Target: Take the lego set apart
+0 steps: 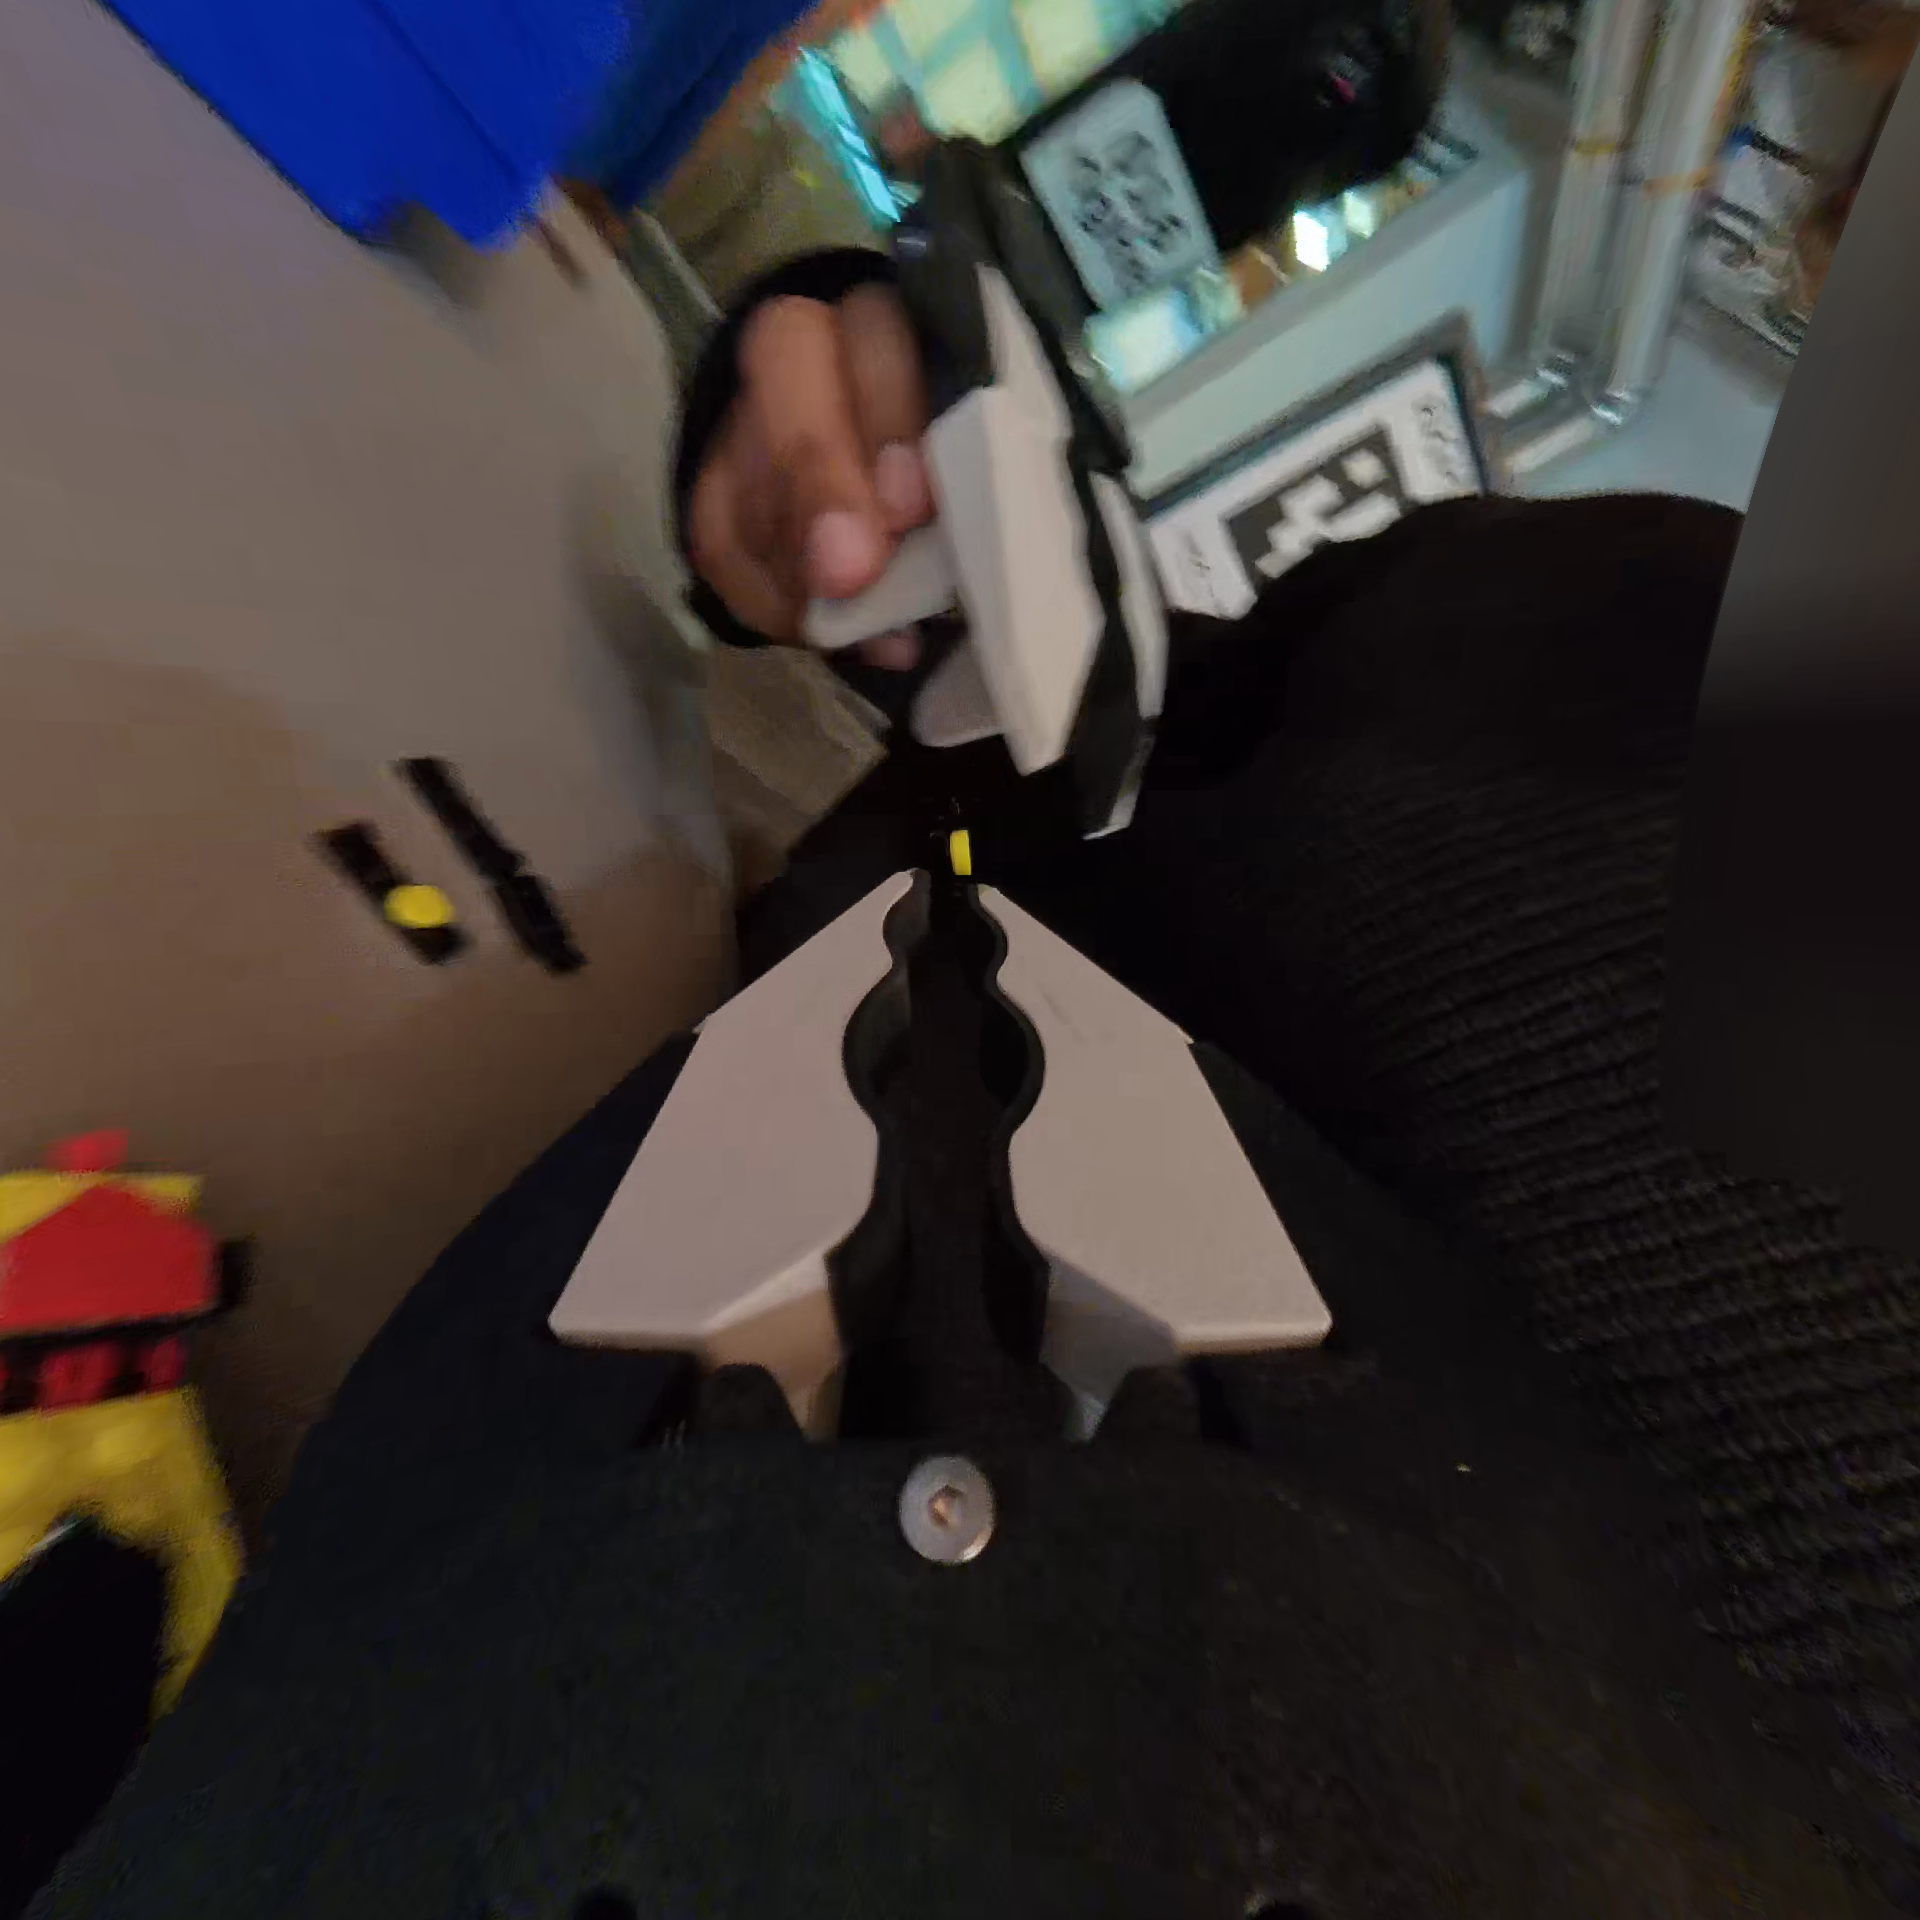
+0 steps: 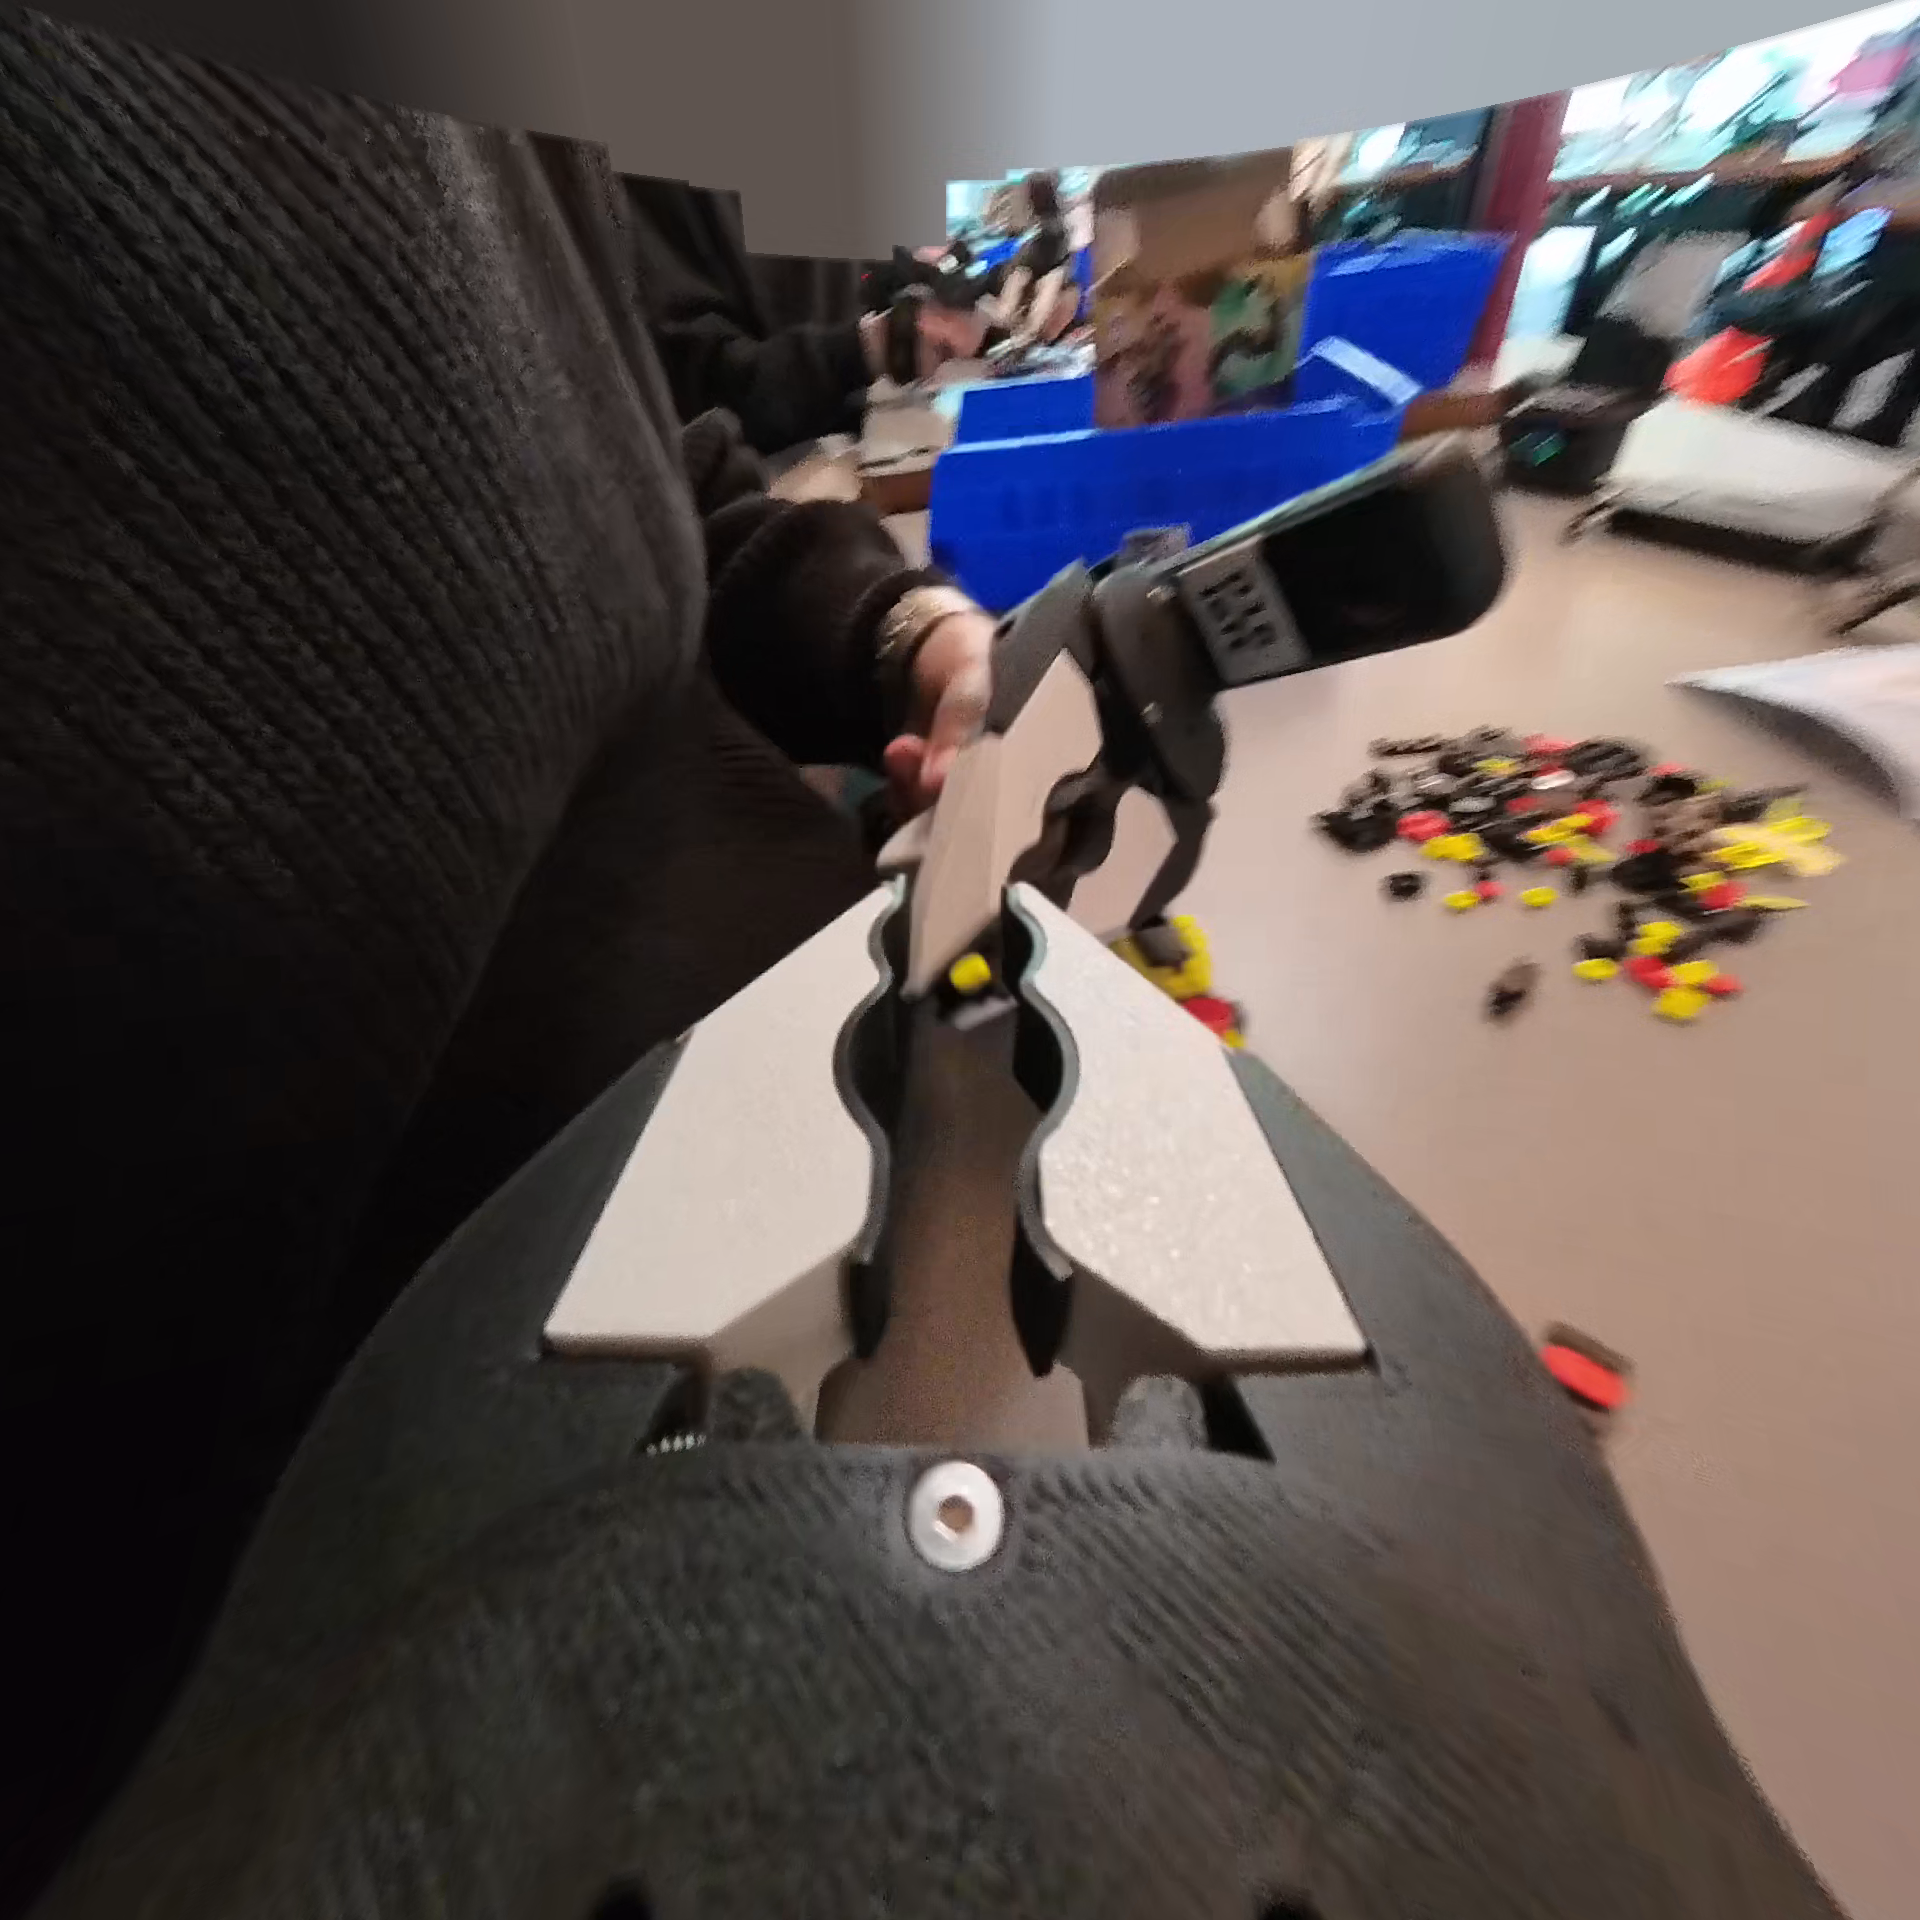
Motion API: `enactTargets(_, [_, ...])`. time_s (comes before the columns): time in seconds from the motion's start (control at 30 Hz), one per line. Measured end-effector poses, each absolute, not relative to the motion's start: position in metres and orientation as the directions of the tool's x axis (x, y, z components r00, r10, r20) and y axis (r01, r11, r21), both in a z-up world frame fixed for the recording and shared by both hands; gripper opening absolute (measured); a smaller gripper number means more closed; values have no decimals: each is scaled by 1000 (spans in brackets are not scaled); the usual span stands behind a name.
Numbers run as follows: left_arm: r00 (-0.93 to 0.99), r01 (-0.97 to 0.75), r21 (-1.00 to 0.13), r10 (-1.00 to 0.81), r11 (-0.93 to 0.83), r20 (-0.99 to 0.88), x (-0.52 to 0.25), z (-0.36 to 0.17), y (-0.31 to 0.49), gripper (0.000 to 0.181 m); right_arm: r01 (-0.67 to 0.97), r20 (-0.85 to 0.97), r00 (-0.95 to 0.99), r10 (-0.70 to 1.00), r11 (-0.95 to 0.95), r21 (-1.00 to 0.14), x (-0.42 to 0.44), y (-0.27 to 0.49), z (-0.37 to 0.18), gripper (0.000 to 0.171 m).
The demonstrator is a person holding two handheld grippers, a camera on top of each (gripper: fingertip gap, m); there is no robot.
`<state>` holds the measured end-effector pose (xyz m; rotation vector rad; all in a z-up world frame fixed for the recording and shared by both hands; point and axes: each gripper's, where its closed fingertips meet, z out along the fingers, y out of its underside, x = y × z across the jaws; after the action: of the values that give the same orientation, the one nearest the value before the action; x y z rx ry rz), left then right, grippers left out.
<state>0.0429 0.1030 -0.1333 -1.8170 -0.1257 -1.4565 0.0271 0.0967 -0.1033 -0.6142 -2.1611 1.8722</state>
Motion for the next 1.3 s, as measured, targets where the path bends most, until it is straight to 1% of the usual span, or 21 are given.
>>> enactTargets(0.1, [520, 544, -579, -297, -607, 801, 18, -147, 116, 1, 86, 30, -778, 627, 153, -984, 3, 117, -102, 18])
enactTargets(0.17, [611, 519, -635, -270, -573, 744, 8, -150, 119, 1, 71, 88, -719, 689, 198, -978, -5, 124, -106, 25])
enactTargets(0.2, [630, 501, -647, -271, -574, 728, 8, -151, 118, 1, 63, 104, -726, 680, 216, -974, -4, 121, -107, 25])
enactTargets(0.3, [634, 476, -631, -257, -613, 729, 12, -160, 117, 2, 23, 176, -760, 626, 297, -955, 3, 110, -113, 27])
enactTargets(0.4, [691, 446, -666, -243, -598, 681, 6, -162, 118, 2, 9, 301, -747, 593, 462, -887, 4, 112, -133, 25])
enactTargets(0.43, [720, 438, -690, -235, -576, 653, 2, -161, 120, 2, 19, 337, -720, 607, 503, -864, 0, 117, -139, 22])
enactTargets(0.5, [802, 407, -759, -199, -508, 563, -12, -156, 123, 1, 83, 353, -642, 680, 520, -850, -13, 130, -146, 8])
enactTargets(0.53, [845, 377, -795, -175, -474, 505, -20, -154, 125, 1, 132, 318, -611, 725, 490, -862, -19, 136, -148, 4])
enactTargets(0.57, [883, 339, -827, -152, -448, 444, -27, -152, 125, 2, 178, 247, -587, 771, 420, -890, -24, 138, -146, 5])
enactTargets(0.63, [935, 265, -871, -109, -414, 337, -36, -149, 127, 2, 240, 35, -543, 839, 195, -951, -33, 136, -132, 11])
enactTargets(0.67, [952, 232, -885, -93, -403, 293, -38, -148, 127, 2, 265, -70, -540, 839, 90, -960, -34, 132, -125, 18])
enactTargets(0.7, [966, 198, -897, -74, -395, 246, -40, -147, 128, 2, 295, -154, -530, 834, 11, -955, -36, 129, -122, 22])
enactTargets(0.77, [990, 110, -915, -40, -388, 137, -45, -145, 128, 2, 347, -259, -491, 832, -86, -934, -37, 126, -125, 23])
enactTargets(0.93, [993, -113, -904, -7, -413, -121, -45, -145, 128, 4, 409, -457, -455, 764, -276, -870, -38, 124, -124, 10])
enactTargets(1.07, [967, -234, -866, -12, -442, -255, -40, -147, 129, 4, 483, -585, -434, 685, -371, -793, -37, 123, -130, 14])
enactTargets(1.13, [954, -278, -848, -28, -451, -298, -37, -149, 130, 4, 490, -599, -422, 680, -385, -782, -38, 126, -131, 13])
enactTargets(1.17, [950, -290, -843, -33, -453, -309, -35, -150, 130, 4, 488, -599, -421, 681, -386, -783, -38, 126, -131, 10])
enactTargets(1.3, [945, -303, -828, -37, -472, -325, -34, -153, 130, 4, 502, -595, -422, 684, -369, -782, -37, 125, -134, 7])
